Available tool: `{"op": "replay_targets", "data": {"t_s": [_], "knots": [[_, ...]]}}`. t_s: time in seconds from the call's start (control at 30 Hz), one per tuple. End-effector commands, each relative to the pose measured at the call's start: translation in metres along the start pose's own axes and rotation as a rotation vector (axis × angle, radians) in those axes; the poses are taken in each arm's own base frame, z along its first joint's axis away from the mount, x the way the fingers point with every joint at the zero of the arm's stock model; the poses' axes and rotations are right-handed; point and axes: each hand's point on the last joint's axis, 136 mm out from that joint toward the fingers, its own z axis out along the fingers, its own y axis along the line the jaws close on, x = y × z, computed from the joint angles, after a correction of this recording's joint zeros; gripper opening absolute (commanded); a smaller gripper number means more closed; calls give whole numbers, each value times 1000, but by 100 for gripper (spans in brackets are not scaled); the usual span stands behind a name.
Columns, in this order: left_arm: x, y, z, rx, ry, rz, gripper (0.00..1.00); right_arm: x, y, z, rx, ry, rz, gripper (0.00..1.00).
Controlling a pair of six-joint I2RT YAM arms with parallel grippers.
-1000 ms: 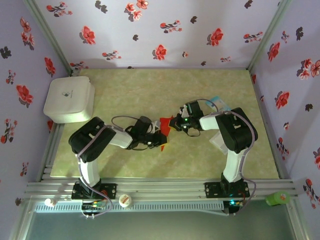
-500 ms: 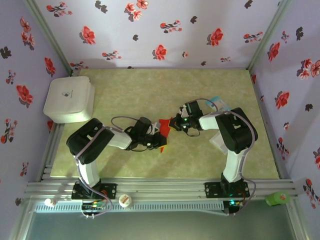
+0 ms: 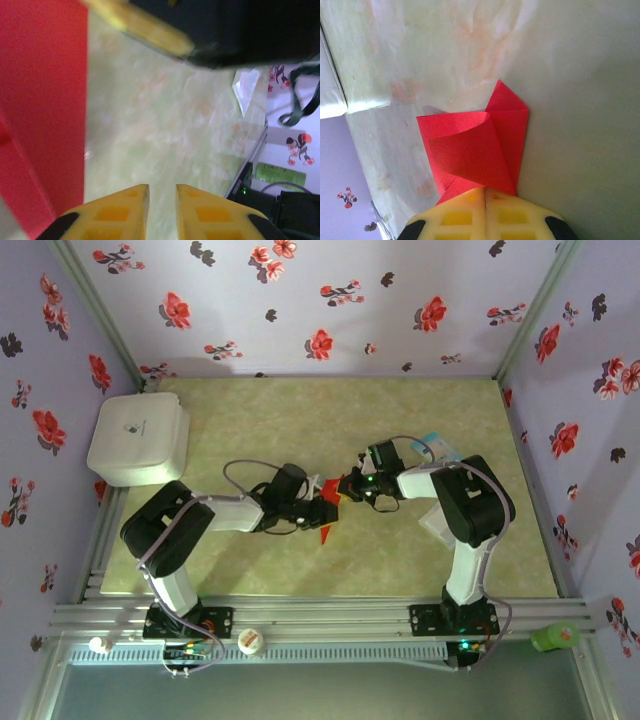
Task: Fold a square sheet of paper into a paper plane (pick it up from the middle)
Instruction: Fold the wing for the fifth time at the center of the table.
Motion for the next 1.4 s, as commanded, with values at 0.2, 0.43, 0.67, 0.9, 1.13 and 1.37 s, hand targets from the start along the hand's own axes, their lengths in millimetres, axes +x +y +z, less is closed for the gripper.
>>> {"op": "replay_targets", "data": {"t_s": [0.2,0.43,0.67,0.9,1.13,1.37], "knots": [[-44,20,3,-121,-41,14,11,18,-32,8,123,40,44,4],[-39,29,15,-120,1,-2,9,18,-30,8,116,39,43,4],[-24,64,22,-218,46,-31,7,18,-25,7,102,37,41,5],[2,97,14,-337,105,-12,2,10,-2,-4,75,32,-22,7],[21,106,6,-373,162,44,0,5,21,-26,58,-15,-101,8],[24,107,1,-381,168,60,0,24,29,-14,2,41,-126,5]]}}
